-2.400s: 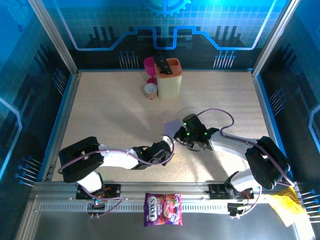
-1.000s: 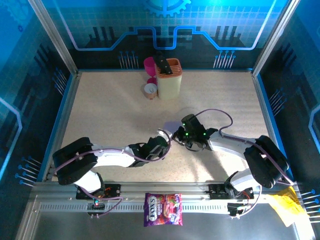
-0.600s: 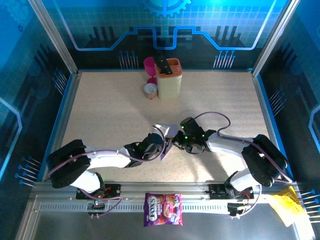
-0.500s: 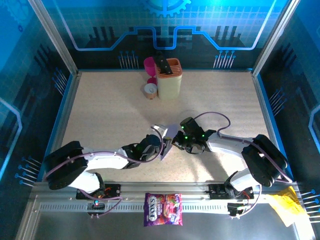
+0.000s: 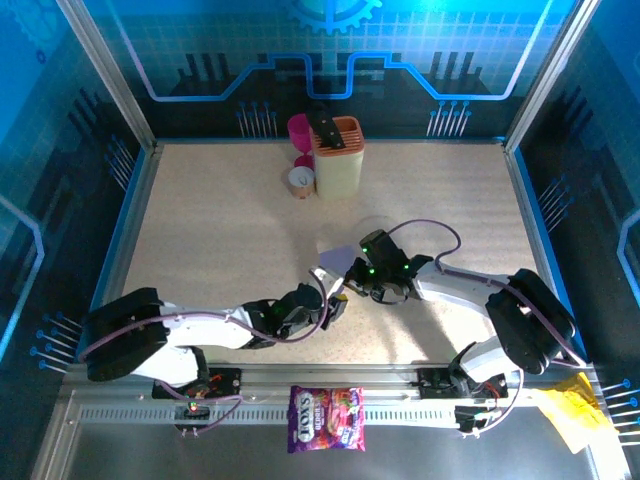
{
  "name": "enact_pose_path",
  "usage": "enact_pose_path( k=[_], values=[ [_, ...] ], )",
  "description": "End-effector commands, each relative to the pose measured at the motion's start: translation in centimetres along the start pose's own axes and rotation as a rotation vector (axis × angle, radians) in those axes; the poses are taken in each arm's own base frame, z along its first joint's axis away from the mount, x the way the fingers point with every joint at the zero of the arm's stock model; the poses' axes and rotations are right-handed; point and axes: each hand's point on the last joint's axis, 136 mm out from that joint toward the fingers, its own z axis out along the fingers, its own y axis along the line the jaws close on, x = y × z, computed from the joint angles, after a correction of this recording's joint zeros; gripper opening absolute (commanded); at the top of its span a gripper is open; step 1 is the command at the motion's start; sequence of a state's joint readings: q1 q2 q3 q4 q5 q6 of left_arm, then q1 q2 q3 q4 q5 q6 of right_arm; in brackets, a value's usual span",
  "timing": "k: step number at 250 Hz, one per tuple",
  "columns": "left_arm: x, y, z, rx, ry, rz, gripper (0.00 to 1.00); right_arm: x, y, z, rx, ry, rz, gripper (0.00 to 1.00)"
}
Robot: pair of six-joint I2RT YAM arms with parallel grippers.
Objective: Fold a paper plane with a square sheet of paper (pick it up from the middle)
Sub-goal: Fold the wing for the fifth time at the center of the table.
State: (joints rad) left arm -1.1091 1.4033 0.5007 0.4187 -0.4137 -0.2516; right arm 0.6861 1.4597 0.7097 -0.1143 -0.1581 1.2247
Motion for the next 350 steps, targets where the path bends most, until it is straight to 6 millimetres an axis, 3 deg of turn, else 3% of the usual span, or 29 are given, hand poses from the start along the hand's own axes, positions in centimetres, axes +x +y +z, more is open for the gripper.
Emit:
enact_pose_path(
  k=[1,53,130,250,299,350],
  values=[
    [0.2,-0.5,0.5,0.003,-0.007,0.033,0.44,-0.4,0.9,-1.0,-0.016,-0.009,-0.010,0.00],
    [1.5,0.5,1.4,-0.058,-0.001,0.053,0.43,-0.5,0.8,-1.2,-0.016,-0.013,-0.010,0.00],
    [2.0,1.0,2.6,-0.106,-0.013,0.061,0.38,-0.3,0.5,-1.1,-0.012,-0.010,-0.005,0.00],
    [2.5,1.7,3.5,-0.146,-0.013,0.059,0.18,-0.2,0.4,-1.1,-0.011,-0.008,-0.004,0.00],
    [2.5,1.7,3.5,-0.128,-0.010,0.042,0.00,-0.2,0.3,-1.0,-0.010,-0.007,-0.002,0.00],
    [2.6,1.7,3.5,-0.110,0.000,0.019,0.00,-0.2,0.5,-1.0,-0.015,-0.007,-0.007,0.00]
  ],
)
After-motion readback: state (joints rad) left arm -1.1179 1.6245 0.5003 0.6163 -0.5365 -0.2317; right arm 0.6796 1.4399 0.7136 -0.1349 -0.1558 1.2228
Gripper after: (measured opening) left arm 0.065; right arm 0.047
